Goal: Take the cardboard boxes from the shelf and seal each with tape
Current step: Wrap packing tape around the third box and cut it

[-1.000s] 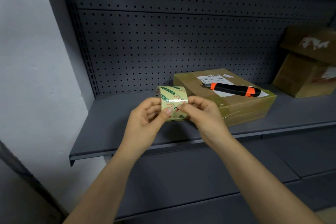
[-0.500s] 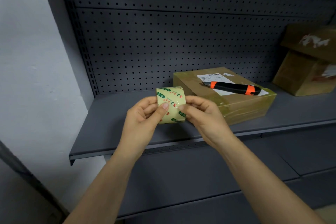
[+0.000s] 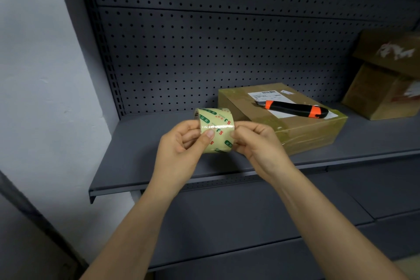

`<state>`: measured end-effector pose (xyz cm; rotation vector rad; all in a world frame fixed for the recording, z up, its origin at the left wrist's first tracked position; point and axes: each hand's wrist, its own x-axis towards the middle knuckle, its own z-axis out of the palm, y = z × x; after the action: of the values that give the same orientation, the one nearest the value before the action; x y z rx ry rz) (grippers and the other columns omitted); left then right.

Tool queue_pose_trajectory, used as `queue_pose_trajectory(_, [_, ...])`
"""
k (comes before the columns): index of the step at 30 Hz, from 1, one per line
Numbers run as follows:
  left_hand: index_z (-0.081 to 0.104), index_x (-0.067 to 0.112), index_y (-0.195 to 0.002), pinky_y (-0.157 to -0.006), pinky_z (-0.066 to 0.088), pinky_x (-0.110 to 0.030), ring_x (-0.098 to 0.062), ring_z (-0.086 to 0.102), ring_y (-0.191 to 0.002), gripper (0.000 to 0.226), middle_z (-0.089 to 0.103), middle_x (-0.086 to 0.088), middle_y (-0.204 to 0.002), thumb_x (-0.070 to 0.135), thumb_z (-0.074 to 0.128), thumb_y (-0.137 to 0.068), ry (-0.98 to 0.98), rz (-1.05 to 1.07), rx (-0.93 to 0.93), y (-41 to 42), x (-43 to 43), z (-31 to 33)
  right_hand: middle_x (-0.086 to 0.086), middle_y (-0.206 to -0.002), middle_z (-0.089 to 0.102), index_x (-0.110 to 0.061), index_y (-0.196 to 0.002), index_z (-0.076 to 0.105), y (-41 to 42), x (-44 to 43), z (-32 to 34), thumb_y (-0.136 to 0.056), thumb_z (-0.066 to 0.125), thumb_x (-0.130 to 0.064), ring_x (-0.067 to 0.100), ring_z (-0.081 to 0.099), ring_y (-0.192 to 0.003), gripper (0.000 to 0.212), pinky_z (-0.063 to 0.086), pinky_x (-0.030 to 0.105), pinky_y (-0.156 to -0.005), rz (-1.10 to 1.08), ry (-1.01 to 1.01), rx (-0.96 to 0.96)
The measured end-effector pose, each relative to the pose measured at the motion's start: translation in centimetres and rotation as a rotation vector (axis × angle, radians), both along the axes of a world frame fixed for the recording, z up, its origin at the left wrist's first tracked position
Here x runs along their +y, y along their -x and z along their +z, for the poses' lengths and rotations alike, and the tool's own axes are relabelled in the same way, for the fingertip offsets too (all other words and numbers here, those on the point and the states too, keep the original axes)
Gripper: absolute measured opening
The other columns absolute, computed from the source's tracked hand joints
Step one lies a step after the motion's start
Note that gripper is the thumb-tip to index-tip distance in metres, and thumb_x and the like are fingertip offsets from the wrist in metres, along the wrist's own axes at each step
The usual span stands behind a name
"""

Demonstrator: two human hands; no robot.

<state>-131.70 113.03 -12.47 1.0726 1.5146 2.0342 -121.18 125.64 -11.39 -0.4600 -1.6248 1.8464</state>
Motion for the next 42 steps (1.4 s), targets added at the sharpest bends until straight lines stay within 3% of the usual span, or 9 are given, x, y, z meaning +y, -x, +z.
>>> queue_pose_trajectory(4, [0.067,0.006,-0.108,-0.074,0.055,-0.019,-0.016,0.074,-0.090,0.019,0.077,-0.003,-0.097,0.009,0.067,-0.089,-0.001,0.002,0.011,0.0,-0.2,-0.2,0.019,-0.092,0.071,-0.001,-0.092,0.074,-0.1,-0.1,-0.3,-0.070,0.058,-0.008,0.023,0.064,-0.081,0.028,0.056,0.032,-0.075,0.012,0.001,-0.003])
queue_pose_trajectory(7, [0.067,0.007,-0.109,-0.075,0.056,-0.019,-0.016,0.074,-0.090,0.021,0.077,-0.003,-0.097,0.011,0.067,-0.089,0.001,0.000,0.013,0.0,-0.3,-0.2,0.013,-0.082,0.072,0.000,-0.085,0.071,-0.1,-0.4,0.2,-0.084,0.060,0.001,0.020,0.065,-0.075,0.011,0.056,0.030,-0.070,-0.005,0.040,0.005])
queue_pose_trajectory(9, [0.067,0.006,-0.109,-0.075,0.056,-0.020,-0.017,0.074,-0.090,0.021,0.077,-0.003,-0.098,0.011,0.067,-0.089,0.000,0.000,0.014,0.0,-0.2,-0.1,0.010,-0.078,0.072,-0.001,-0.081,0.070,-0.1,-0.4,0.3,-0.090,0.055,0.004,0.019,0.065,-0.072,0.018,0.055,0.030,-0.068,-0.025,0.050,0.005])
queue_pose_trajectory(13, [0.067,0.006,-0.110,-0.076,0.056,-0.020,-0.016,0.073,-0.092,0.021,0.077,-0.003,-0.098,0.009,0.068,-0.089,-0.002,0.010,0.021,0.0,-0.1,-0.3,0.010,-0.075,0.069,-0.008,-0.071,0.075,0.0,-0.6,0.2,-0.079,0.061,-0.005,0.016,0.061,-0.068,0.017,0.052,0.027,-0.065,-0.015,0.032,0.028])
queue_pose_trajectory(19, [0.067,0.005,-0.111,-0.076,0.056,-0.020,-0.015,0.074,-0.091,0.021,0.077,-0.002,-0.098,0.008,0.067,-0.090,0.003,0.022,0.010,-0.1,0.0,-0.7,0.010,-0.081,0.073,-0.003,-0.086,0.074,-0.4,-1.0,-0.1,-0.089,0.049,0.010,0.015,0.066,-0.073,0.028,0.052,0.029,-0.070,-0.034,0.017,0.007])
queue_pose_trajectory(24, [0.067,0.006,-0.110,-0.076,0.056,-0.021,-0.016,0.074,-0.090,0.020,0.077,-0.002,-0.097,0.010,0.066,-0.091,-0.003,-0.003,0.017,-0.1,0.0,-0.6,0.018,-0.086,0.071,-0.007,-0.079,0.076,-0.4,-1.2,0.3,-0.086,0.070,-0.007,0.027,0.062,-0.079,0.009,0.050,0.042,-0.079,-0.095,0.040,-0.007])
queue_pose_trajectory(32, [0.066,0.002,-0.112,-0.078,0.056,-0.021,-0.017,0.073,-0.092,0.022,0.077,-0.004,-0.099,0.006,0.066,-0.090,-0.013,0.002,0.037,0.0,0.1,-1.2,0.012,-0.079,0.071,-0.007,-0.074,0.074,-0.7,-1.5,0.3,-0.090,0.051,0.007,0.019,0.064,-0.074,0.031,0.053,0.028,-0.068,-0.098,0.020,-0.017])
queue_pose_trajectory(37, [0.066,0.001,-0.112,-0.080,0.057,-0.023,-0.018,0.073,-0.093,0.023,0.077,-0.005,-0.100,0.007,0.067,-0.090,-0.015,-0.005,0.044,0.3,-0.2,-1.3,0.011,-0.077,0.071,-0.003,-0.074,0.071,-0.5,-1.7,0.6,-0.090,0.055,0.003,0.017,0.066,-0.070,0.023,0.055,0.025,-0.064,-0.110,0.044,-0.018])
queue_pose_trajectory(42, [0.067,0.004,-0.110,-0.081,0.057,-0.024,-0.017,0.073,-0.094,0.021,0.077,-0.003,-0.100,0.008,0.068,-0.089,-0.016,-0.001,0.058,0.4,-0.4,-1.4,0.011,-0.078,0.072,-0.006,-0.072,0.072,-0.4,-2.0,0.4,-0.091,0.054,0.005,0.017,0.065,-0.071,0.029,0.054,0.027,-0.066,-0.110,0.017,-0.012])
